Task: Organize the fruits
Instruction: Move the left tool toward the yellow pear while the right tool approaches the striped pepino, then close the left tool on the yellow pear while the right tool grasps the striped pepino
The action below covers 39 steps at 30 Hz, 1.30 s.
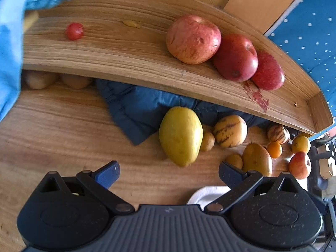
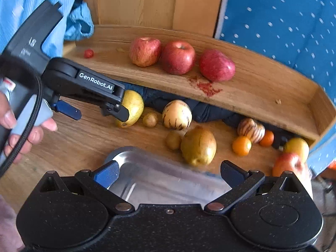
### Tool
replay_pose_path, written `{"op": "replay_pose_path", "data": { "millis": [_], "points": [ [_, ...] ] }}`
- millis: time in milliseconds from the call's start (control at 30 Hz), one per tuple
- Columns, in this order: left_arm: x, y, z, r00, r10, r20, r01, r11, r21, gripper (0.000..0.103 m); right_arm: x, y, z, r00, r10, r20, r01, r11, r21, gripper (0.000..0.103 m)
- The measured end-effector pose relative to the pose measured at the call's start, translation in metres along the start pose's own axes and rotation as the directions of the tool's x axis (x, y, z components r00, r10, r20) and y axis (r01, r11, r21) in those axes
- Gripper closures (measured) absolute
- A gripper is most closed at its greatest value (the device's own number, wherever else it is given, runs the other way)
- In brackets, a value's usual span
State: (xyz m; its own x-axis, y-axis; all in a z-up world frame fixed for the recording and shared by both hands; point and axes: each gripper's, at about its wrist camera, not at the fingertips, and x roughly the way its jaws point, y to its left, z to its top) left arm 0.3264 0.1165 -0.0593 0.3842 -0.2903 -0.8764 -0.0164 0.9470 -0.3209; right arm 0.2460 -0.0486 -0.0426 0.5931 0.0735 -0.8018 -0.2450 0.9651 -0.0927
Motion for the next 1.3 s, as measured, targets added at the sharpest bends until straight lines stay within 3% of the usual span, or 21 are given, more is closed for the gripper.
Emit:
{"op": "replay_pose_path", "data": {
  "millis": [133,300,633,833,1100,1200,1300],
  "points": [
    [0.013,0.0,0.013,0.999,-0.026,-0.017,0.026,1.0,0.003,0.001,0.02,-0.002,0.02,0.997,-0.081,0.014,0.081,0.997,-0.004,0.002],
    [0.022,0.004,0.016,0.996,-0.089,-0.008,0.089,0.996,-0.001,0.008,0.04,-0.02,0.044,0.994,-0.109,0.018,0.107,0.991,0.074,0.008],
    [0.031,0.012,0.023,0.99,-0.141,0.016,0.141,0.989,-0.032,0.026,0.079,-0.033,0.067,0.999,-0.021,-0.048,0.028,0.99,0.14,0.019],
    [0.039,0.015,0.029,0.985,-0.172,-0.008,0.172,0.984,-0.044,0.039,0.103,-0.03,0.072,0.994,0.011,-0.105,0.007,0.986,0.167,0.028],
    [0.044,0.015,0.032,0.979,-0.204,-0.012,0.204,0.978,-0.042,0.042,0.125,-0.024,0.079,0.988,0.036,-0.147,-0.014,0.989,0.149,0.037],
    [0.04,0.022,0.032,0.978,-0.208,-0.015,0.207,0.977,-0.051,0.045,0.131,-0.023,0.082,0.986,0.06,-0.156,-0.035,0.987,0.158,0.047],
    [0.038,0.025,0.031,0.978,-0.209,-0.015,0.207,0.976,-0.062,0.045,0.133,-0.022,0.082,0.987,0.056,-0.15,-0.032,0.986,0.163,0.047]
  ]
}}
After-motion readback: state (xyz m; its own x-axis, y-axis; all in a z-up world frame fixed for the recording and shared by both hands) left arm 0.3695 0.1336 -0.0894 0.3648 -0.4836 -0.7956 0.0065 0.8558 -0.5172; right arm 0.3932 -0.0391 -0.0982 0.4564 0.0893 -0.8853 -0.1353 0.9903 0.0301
